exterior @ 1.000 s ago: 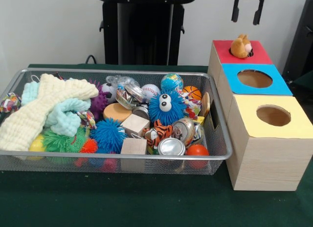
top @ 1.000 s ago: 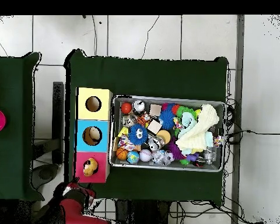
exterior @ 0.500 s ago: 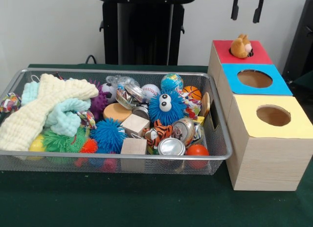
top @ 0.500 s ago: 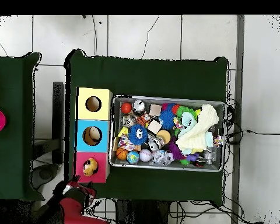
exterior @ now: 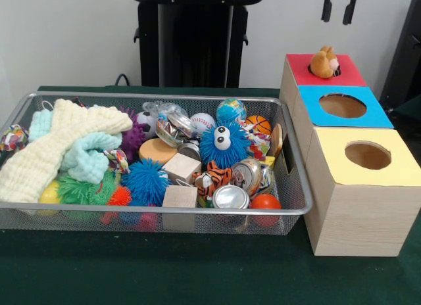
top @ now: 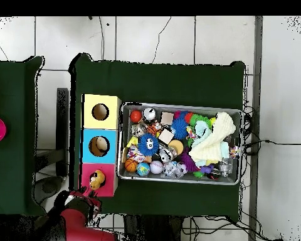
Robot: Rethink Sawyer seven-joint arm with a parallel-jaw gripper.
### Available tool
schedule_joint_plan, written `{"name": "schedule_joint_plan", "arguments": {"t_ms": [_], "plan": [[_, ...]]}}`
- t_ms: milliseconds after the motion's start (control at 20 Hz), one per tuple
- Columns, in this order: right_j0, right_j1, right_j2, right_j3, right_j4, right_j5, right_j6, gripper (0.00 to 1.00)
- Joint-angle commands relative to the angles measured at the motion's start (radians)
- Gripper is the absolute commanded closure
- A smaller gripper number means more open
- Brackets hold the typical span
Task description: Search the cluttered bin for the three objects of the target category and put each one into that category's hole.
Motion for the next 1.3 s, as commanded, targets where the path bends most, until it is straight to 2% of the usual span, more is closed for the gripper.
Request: {"name": "schedule_joint_plan", "arguments": {"t_ms": [50,150,450,700,900,1050,1300], "plan": [[0.012,0.022,-0.024,-0.08,0.024,0.072,0.242,1.0],[0.017,0.024,-0.027,-0.089,0.026,0.102,0.248,1.0],[-0.005,0.016,-0.006,-0.071,0.034,0.083,0.234,1.0],[0.007,0.024,-0.019,-0.08,0.034,0.076,0.243,1.0],[-0.004,0.039,-0.014,-0.076,0.037,0.041,0.238,1.0],[-0.049,0.042,0.033,-0.046,0.038,-0.017,0.215,1.0],[-0.074,0.062,0.073,-0.021,0.032,-0.092,0.22,1.0]]}}
